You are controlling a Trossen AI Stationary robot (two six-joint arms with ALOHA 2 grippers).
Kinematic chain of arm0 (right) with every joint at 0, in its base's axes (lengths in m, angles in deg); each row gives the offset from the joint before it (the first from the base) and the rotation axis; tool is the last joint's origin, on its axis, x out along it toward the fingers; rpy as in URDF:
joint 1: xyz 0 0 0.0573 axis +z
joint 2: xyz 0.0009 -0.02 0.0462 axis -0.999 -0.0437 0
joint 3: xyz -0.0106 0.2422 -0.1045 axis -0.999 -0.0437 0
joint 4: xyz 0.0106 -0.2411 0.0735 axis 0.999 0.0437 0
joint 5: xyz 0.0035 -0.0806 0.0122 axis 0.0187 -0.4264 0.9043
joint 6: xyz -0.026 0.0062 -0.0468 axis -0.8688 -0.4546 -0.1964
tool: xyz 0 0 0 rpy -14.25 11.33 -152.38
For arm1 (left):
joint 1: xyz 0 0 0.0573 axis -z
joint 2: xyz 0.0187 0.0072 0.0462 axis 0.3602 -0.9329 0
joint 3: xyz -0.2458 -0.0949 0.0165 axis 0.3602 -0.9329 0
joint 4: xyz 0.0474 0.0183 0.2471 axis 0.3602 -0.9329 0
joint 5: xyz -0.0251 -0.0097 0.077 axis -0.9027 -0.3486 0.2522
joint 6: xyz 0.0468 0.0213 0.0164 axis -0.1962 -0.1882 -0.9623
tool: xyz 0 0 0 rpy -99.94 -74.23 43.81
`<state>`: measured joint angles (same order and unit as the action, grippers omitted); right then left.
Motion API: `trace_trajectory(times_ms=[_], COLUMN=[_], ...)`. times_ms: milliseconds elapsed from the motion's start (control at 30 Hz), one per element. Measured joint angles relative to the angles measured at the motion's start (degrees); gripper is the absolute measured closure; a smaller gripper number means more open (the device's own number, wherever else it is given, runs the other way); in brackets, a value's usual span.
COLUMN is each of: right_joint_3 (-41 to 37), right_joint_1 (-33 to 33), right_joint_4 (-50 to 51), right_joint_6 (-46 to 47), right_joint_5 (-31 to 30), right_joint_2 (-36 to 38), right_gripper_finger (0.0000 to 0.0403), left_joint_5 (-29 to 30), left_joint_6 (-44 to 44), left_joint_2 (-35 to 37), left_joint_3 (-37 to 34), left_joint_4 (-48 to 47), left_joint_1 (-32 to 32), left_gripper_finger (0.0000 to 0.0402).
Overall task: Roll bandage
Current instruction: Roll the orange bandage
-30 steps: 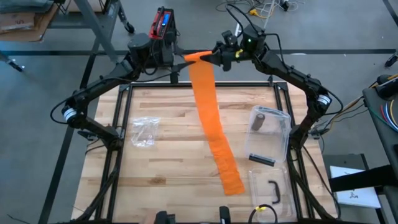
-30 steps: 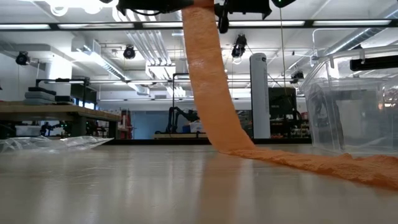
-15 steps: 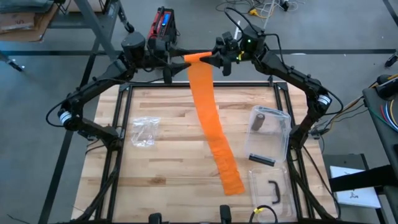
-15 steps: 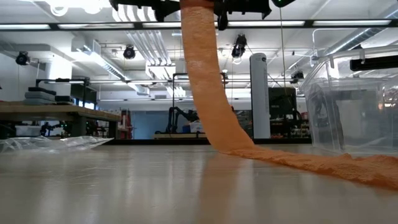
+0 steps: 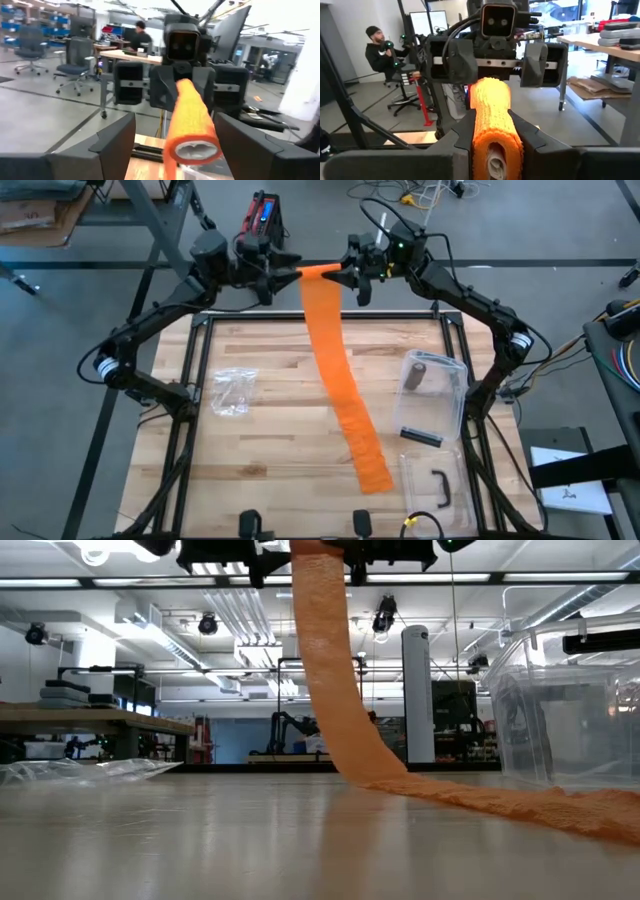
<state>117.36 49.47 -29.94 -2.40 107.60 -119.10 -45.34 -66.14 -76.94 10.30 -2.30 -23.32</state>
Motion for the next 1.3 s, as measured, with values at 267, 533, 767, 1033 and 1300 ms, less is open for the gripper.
trace_trajectory(times_ms=[267, 533, 767, 1033, 1300], right_joint_3=[0.0, 0.0, 0.0, 0.0, 0.0], right_joint_1=[0.0, 0.0, 0.0, 0.0, 0.0], right_joint_4=[-0.5, -0.5, -0.5, -0.2, -0.4], right_joint_6=[-1.0, -2.3, -3.0, -3.1, -3.2], right_joint_5=[0.0, 0.0, -0.1, -0.1, 0.0], right_joint_2=[0.0, 0.0, 0.0, 0.0, 0.0], right_gripper_finger=[0.034, 0.0347, 0.0345, 0.0349, 0.0352], left_joint_5=[-2.2, -2.2, 0.0, -0.1, 0.8], left_joint_6=[6.0, 6.2, 2.0, -1.5, -4.0], left_joint_2=[0.0, 0.0, 0.0, 0.0, -0.3], left_joint_3=[-6.0, -5.2, -5.1, -5.1, -5.1], left_joint_4=[12.5, 12.0, 10.0, 7.6, 7.5], left_joint_1=[0.0, 0.1, 0.1, 0.2, 0.6], left_gripper_finger=[0.014, 0.0138, 0.0123, 0.0147, 0.0119])
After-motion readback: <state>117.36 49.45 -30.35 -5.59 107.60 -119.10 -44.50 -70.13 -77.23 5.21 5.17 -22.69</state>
